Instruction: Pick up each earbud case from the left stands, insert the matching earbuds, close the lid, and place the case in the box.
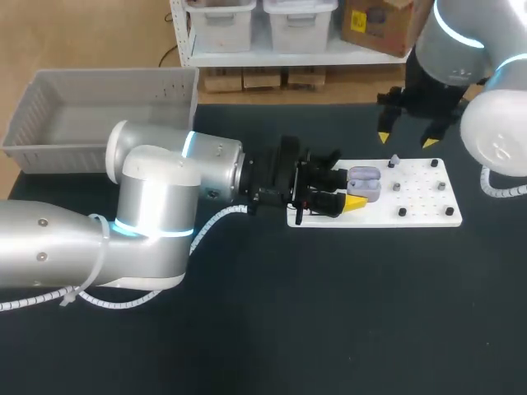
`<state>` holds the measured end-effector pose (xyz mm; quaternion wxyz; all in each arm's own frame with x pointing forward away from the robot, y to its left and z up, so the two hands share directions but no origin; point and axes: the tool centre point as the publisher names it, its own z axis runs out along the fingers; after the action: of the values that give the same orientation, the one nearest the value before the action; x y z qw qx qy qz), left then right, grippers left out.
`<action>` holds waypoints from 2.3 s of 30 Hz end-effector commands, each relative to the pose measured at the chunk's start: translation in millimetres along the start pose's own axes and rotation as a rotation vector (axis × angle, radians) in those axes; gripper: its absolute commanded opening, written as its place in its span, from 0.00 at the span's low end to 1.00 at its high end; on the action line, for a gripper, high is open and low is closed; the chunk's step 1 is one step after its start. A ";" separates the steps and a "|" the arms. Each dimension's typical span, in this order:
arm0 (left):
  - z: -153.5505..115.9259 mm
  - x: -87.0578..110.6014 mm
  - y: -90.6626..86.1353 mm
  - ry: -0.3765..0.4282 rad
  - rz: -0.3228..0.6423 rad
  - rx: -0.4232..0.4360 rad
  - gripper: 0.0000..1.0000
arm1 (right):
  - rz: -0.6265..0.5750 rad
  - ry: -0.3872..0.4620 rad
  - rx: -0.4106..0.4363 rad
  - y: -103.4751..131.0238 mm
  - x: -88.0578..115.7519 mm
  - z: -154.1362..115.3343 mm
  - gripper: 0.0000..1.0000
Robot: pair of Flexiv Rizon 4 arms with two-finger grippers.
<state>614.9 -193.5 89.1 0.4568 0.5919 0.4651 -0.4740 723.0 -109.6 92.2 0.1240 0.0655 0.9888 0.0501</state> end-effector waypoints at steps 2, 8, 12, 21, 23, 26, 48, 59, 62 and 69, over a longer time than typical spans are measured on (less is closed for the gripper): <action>0.0 0.8 -1.4 -0.002 0.003 -0.006 0.00 | -0.009 0.024 0.005 4.3 -1.0 14.4 0.51; 0.0 0.8 -1.4 -0.002 0.003 -0.006 0.00 | -0.019 0.030 -0.008 -1.7 -0.3 23.0 0.48; 0.0 0.8 -1.4 -0.002 0.003 -0.006 0.00 | -0.018 0.037 -0.035 -9.4 -1.6 30.1 0.47; 0.0 0.8 -1.4 -0.002 0.003 -0.006 0.00 | -0.019 0.057 -0.054 -15.6 -5.3 48.2 0.46; 0.0 0.8 -1.4 -0.002 0.003 -0.006 0.00 | -0.002 0.068 -0.056 -16.3 -8.2 53.3 0.45; 0.0 0.8 -1.4 -0.002 0.003 -0.006 0.00 | 0.002 0.073 -0.061 -15.8 -13.4 59.1 0.44; 0.0 0.8 -1.4 -0.002 0.003 -0.006 0.00 | 0.044 0.117 -0.096 -12.3 -20.0 75.1 0.35; 0.0 0.8 -1.4 -0.002 0.003 -0.006 0.00 | 0.046 0.122 -0.073 -13.9 -14.8 79.6 0.31; 0.0 0.8 -1.4 -0.002 0.003 -0.006 0.00 | 0.050 0.122 -0.075 -14.1 -15.0 80.1 0.31; 0.0 0.8 -1.4 -0.002 0.003 -0.006 0.00 | 0.054 0.127 -0.073 -14.9 -14.5 84.2 0.30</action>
<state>614.9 -193.6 89.1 0.4568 0.5919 0.4651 -0.4740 756.1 -119.5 14.2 0.0613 0.0836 0.9902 0.0937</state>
